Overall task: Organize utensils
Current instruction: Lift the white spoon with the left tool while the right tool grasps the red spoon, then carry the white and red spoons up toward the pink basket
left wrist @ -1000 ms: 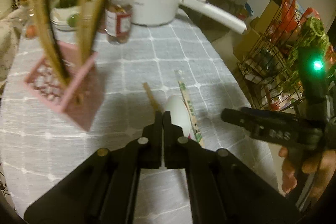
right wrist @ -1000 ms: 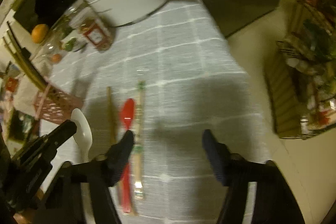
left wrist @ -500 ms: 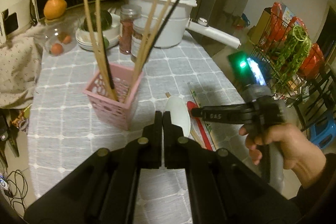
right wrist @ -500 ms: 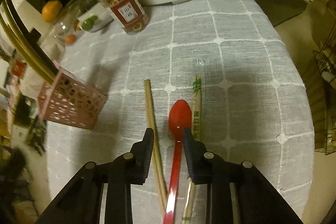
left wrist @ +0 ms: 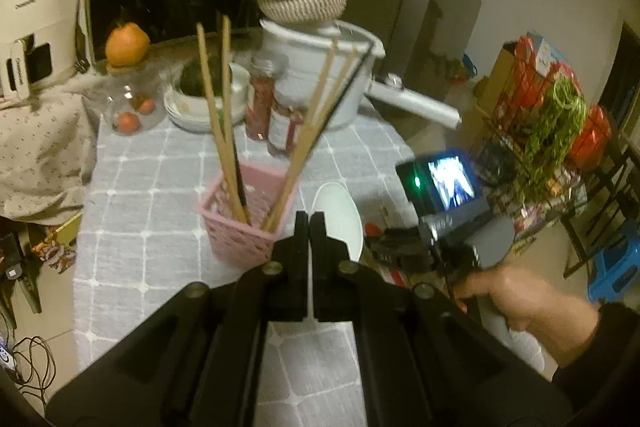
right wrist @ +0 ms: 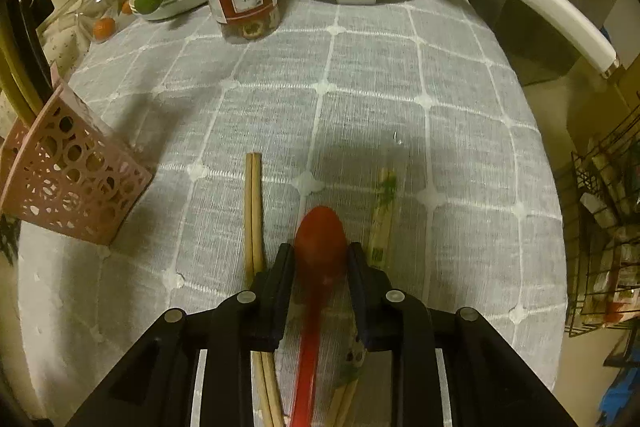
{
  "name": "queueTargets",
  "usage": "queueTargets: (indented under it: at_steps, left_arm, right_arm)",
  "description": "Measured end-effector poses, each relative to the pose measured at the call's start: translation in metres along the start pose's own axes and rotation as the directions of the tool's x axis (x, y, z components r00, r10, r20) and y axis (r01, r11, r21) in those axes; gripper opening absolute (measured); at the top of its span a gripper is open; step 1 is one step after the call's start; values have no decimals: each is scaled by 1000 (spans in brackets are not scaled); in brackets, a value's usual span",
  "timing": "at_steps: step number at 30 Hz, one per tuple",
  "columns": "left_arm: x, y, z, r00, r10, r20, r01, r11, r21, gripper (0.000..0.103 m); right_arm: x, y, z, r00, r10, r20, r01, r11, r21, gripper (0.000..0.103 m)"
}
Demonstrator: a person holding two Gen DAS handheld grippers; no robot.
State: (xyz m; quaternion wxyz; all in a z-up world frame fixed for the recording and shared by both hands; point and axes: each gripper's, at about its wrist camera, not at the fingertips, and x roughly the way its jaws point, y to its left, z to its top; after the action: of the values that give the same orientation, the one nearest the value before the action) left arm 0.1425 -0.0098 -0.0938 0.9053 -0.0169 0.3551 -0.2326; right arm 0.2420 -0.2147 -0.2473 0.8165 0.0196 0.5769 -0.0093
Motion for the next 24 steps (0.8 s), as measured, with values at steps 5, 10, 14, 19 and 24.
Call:
queueTargets:
  at_steps: [5,10,14,19,24]
  left_arm:
    - [-26,7,18,987,46,151,-40,998,-44,1]
    - [-39,13,34,938,155,310,-146,988,-53,1]
    - [-37,20,41,897,222,383,-211,975,-71,1]
    - [-23,29,48,843,299,447,-281,954,-107,1]
    - [0,36,44,804,376,460,-356,925,-133,1]
  right_arm:
    - [-14,-6,-1,998,9,66,-10,1000,6,26]
    - [-46,-13,-7,987,31,156,-36,999,29,26]
    - [-69,-12,-9,974,54,222,-62,998,31,26]
    - [-90,-8,-14,953,70,295,-79,997,19,26]
    - [-107,-4,-15,933,91,347,-102,995,14,26]
